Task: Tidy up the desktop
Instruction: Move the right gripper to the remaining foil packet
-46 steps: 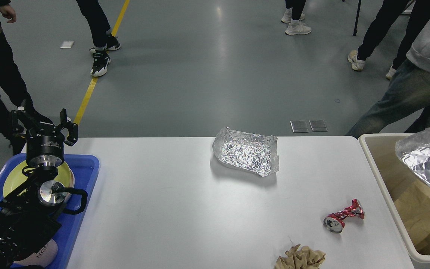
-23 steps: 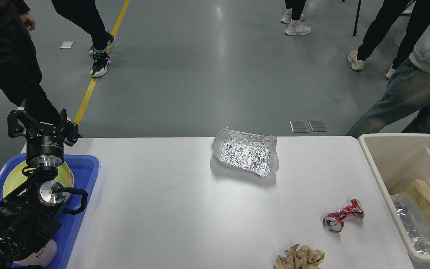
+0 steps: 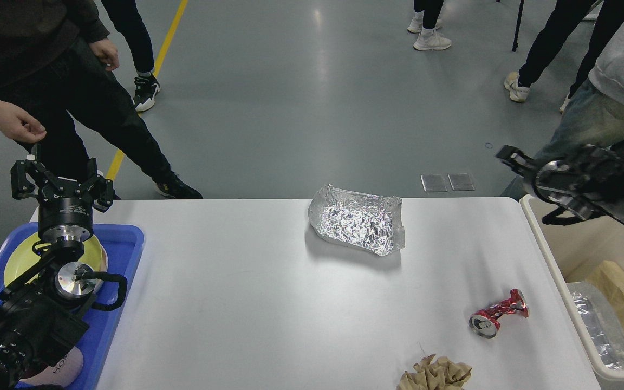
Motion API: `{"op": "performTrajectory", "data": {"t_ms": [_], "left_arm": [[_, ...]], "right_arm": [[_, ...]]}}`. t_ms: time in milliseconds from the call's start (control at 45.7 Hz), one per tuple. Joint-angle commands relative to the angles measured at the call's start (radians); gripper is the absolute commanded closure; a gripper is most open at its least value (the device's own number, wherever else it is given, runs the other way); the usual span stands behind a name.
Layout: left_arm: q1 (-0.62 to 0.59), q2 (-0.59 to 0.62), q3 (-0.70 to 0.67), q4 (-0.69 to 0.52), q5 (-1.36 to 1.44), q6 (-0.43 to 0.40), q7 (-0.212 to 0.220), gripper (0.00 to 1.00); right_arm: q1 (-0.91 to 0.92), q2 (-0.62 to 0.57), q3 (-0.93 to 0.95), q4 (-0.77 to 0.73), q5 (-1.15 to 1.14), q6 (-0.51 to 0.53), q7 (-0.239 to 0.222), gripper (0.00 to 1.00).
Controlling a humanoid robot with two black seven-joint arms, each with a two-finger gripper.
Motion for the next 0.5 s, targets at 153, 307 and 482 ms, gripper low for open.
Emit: {"op": "performTrajectory", "data": {"t_ms": [153,307,482], "left_arm": [[0.000,0.000,0.000,0.000,0.000,0.000,0.000,0.04],[0.000,0.000,-0.001,0.000,0.000,0.000,0.000,0.04],[0.000,0.000,0.000,0.000,0.000,0.000,0.000,0.04]], "right_arm": [[0.363,0.115,0.004,0.172,0.002,0.552,0.005,0.00],[0.561,0.058,0.015,0.304,0.002,0.772,0.005,0.00],[0.780,-0.005,0.014,0.442,0.002,0.807,0.005,0.00]]}}
